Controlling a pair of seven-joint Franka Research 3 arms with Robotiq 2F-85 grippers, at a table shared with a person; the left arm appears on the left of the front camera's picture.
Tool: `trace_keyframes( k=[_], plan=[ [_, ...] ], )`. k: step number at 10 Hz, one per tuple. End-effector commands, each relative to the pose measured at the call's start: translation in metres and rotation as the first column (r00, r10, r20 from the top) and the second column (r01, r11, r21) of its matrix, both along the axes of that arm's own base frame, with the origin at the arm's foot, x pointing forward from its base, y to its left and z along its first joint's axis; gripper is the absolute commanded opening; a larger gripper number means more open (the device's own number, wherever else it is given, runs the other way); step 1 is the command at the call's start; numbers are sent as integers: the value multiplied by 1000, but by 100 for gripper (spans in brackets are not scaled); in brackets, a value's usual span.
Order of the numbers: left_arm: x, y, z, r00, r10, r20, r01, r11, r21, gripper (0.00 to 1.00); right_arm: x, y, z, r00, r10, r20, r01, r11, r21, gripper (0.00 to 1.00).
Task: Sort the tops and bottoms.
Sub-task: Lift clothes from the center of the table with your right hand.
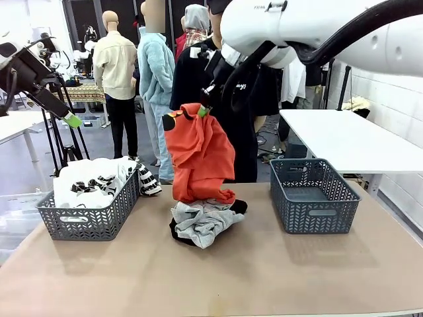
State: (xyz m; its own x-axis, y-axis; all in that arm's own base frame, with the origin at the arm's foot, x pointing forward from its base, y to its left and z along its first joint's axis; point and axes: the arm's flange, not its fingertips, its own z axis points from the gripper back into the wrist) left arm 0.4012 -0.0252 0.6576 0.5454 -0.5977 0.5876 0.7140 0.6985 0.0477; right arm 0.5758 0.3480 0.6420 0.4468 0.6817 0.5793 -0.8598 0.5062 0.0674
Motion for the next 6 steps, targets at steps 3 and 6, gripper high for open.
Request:
trace_keyframes(
  k=[3,6],
  plan=[
    [0,-1,1,1000,14,-1,-14,1000,2,100,0,0,0,1000,0,0,0,1000,0,0],
    [0,-1,1,1000,14,-1,-14,1000,2,100,0,0,0,1000,0,0,0,1000,0,0]
  ],
)
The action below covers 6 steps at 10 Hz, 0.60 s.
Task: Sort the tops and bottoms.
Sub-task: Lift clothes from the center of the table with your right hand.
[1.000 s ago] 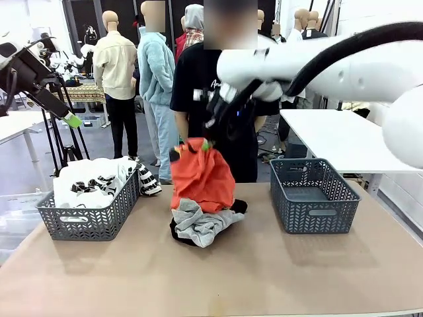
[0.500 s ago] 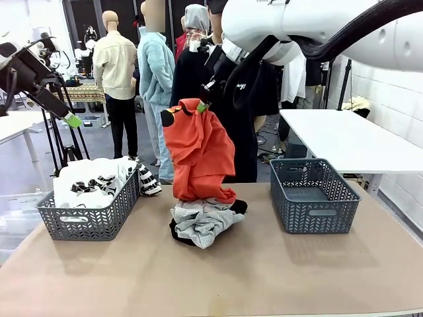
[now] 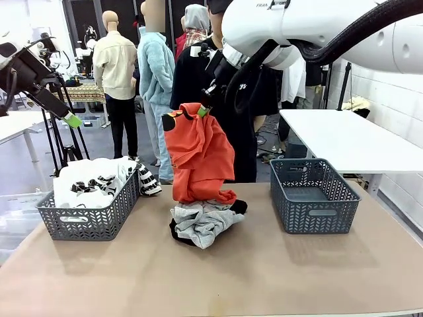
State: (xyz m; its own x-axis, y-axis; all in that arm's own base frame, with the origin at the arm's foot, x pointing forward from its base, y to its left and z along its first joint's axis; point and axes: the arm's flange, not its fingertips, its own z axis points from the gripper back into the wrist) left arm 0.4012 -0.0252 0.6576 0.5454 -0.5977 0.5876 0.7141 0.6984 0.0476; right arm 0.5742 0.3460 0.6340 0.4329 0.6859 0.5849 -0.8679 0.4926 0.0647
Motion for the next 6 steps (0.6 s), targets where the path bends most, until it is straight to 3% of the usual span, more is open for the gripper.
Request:
trace_keyframes(
  k=[1,4,6],
  plan=[
    [0,-1,1,1000,14,0,-14,1000,2,100,0,0,1,1000,0,2,0,1000,0,0],
    [0,-1,1,1000,14,0,-14,1000,2,100,-19,-16,100,971,-66,231,70,998,-8,0],
    [0,-1,1,1000,14,0,-14,1000,2,100,-31,-22,135,948,-85,308,89,996,0,0]
  ],
)
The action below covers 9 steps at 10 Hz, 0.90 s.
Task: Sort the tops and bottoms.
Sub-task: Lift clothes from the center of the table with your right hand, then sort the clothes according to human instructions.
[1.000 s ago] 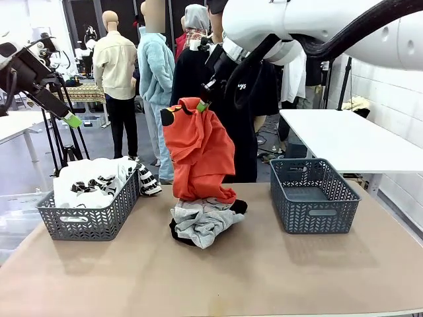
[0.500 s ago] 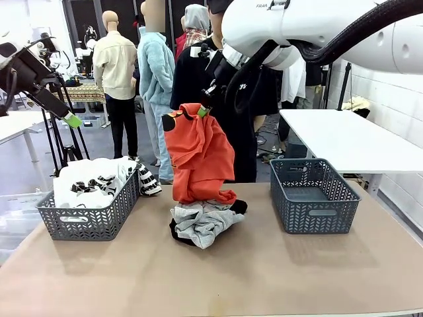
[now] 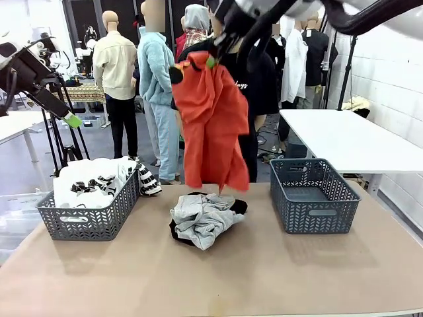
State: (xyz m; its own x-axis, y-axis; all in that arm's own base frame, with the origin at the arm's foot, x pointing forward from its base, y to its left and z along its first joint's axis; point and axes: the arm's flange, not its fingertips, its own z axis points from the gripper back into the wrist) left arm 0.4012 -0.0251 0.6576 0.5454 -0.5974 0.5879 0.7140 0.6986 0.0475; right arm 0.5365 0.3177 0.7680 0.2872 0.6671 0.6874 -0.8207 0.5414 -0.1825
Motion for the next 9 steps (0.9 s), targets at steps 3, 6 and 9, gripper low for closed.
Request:
trace_keyframes(
  k=[3,6,9],
  plan=[
    [0,-1,1,1000,14,-1,-14,1000,3,100,12,23,15,999,14,47,-13,1000,-22,0],
    [0,-1,1,1000,14,-1,-14,1000,3,100,-4,-1,15,999,-2,36,2,1000,1,0],
    [0,-1,1,1000,14,-1,-14,1000,3,100,-4,-1,15,999,-2,36,2,1000,1,0]
  ],
)
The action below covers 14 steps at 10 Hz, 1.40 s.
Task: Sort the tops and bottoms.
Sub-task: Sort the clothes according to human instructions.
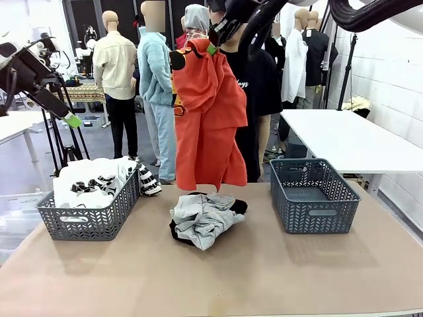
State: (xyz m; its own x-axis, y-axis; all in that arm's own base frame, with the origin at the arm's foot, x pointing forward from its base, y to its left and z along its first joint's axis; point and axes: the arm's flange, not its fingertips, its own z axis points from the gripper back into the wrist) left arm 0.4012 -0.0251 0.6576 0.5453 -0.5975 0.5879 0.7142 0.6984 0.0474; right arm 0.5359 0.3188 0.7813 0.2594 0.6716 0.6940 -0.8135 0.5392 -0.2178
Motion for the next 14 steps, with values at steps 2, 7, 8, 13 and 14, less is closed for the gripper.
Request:
trace_keyframes(
  k=[2,7,8,13,14],
  plan=[
    [0,-1,1,1000,14,-1,-14,1000,3,100,-3,-2,2,1000,-3,-4,3,1000,7,0],
    [0,-1,1,1000,14,-1,-14,1000,3,100,-3,-2,2,1000,-3,-4,3,1000,7,0],
    [0,-1,1,1000,14,-1,-14,1000,3,100,-3,-2,2,1000,-3,-4,3,1000,7,0],
    [0,-1,1,1000,14,-1,-14,1000,3,100,-3,-2,2,1000,-3,-4,3,1000,7,0],
    [0,-1,1,1000,14,-1,-14,1000,3,100,-3,-2,2,1000,-3,-4,3,1000,7,0]
  ],
)
